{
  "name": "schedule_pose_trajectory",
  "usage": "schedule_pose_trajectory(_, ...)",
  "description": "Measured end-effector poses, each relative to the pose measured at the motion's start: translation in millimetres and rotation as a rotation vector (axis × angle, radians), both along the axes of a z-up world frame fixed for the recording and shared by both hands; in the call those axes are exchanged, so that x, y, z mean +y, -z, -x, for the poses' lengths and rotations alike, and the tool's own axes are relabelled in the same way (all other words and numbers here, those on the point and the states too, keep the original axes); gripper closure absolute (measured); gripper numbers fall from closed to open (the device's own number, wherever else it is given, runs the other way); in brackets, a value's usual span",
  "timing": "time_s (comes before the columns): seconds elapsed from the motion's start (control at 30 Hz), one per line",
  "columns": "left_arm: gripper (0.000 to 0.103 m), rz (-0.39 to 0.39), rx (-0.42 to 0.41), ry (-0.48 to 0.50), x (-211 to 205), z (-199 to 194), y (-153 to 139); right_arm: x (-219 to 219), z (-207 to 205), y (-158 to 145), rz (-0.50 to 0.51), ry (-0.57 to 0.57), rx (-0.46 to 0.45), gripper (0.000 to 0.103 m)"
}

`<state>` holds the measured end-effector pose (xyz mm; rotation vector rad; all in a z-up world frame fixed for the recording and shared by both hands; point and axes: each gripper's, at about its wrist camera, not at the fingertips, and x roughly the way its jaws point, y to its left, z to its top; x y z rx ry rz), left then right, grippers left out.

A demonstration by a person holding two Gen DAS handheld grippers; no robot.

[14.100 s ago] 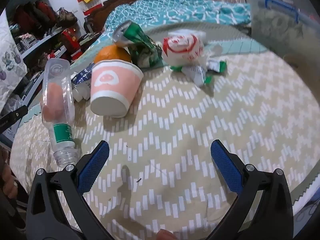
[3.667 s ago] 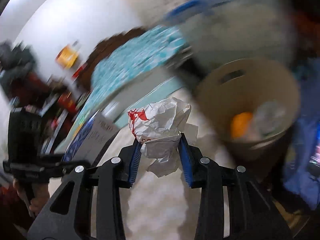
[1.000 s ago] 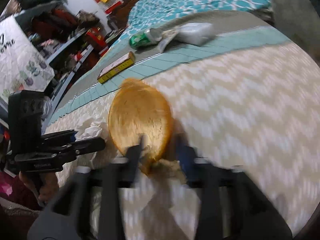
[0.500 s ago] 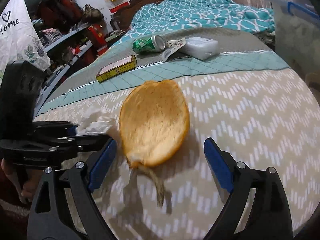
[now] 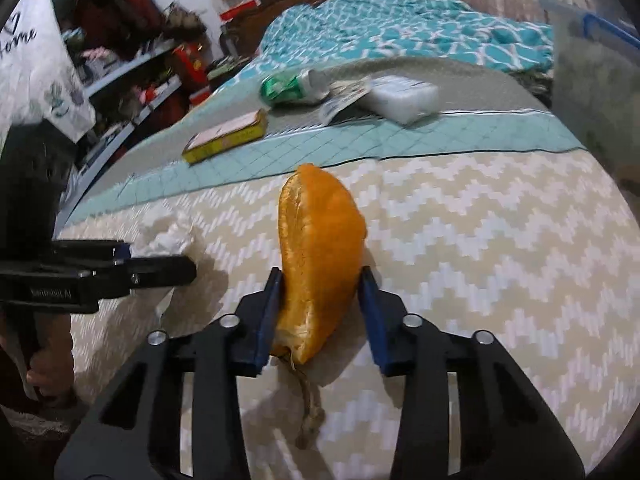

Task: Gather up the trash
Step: 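Carry tissue and orange peel to the bin and open both tools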

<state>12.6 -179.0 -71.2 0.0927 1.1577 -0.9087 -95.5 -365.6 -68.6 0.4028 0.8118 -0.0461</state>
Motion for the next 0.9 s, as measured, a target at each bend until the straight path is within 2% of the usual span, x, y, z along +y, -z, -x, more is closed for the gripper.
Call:
schedule_pose_trajectory(0.2,0.06,-0.01,0.004,0.12,-57,7,-2,-67,38,4,-0.097,0.18,-0.043,0.067)
schedule_pose_trajectory(0.43,0.06,0.004,0.044,0.329,-187,24,-7,-170,101,-6,-0.137,0.46,-0.118,0.067)
schedule_pose_trajectory(0.57,0.06,0.015,0.074,0.418,-265,37,-11,-222,125,-10,-0.151,0.579,-0.141,0.067)
schedule_pose_trajectory(0.63,0.06,0.025,0.084,0.455,-304,46,-13,-246,133,-12,-0.14,0.626,-0.15,0.062)
schedule_pose_trajectory(0.67,0.059,0.028,0.079,0.467,-319,50,-15,-253,134,-12,-0.127,0.645,-0.147,0.054)
schedule_pose_trajectory(0.73,0.05,0.045,0.048,0.48,-353,59,-19,-269,138,-15,-0.087,0.715,-0.142,0.04)
schedule_pose_trajectory(0.77,0.035,0.049,0.032,0.468,-363,61,-20,-273,143,-16,-0.072,0.749,-0.152,0.033)
schedule_pose_trajectory(0.8,0.027,0.049,0.016,0.448,-373,63,-21,-276,150,-20,-0.058,0.787,-0.168,0.033)
schedule_pose_trajectory(0.9,0.025,0.049,0.018,0.44,-391,67,-19,-275,169,-25,-0.059,0.861,-0.224,0.033)
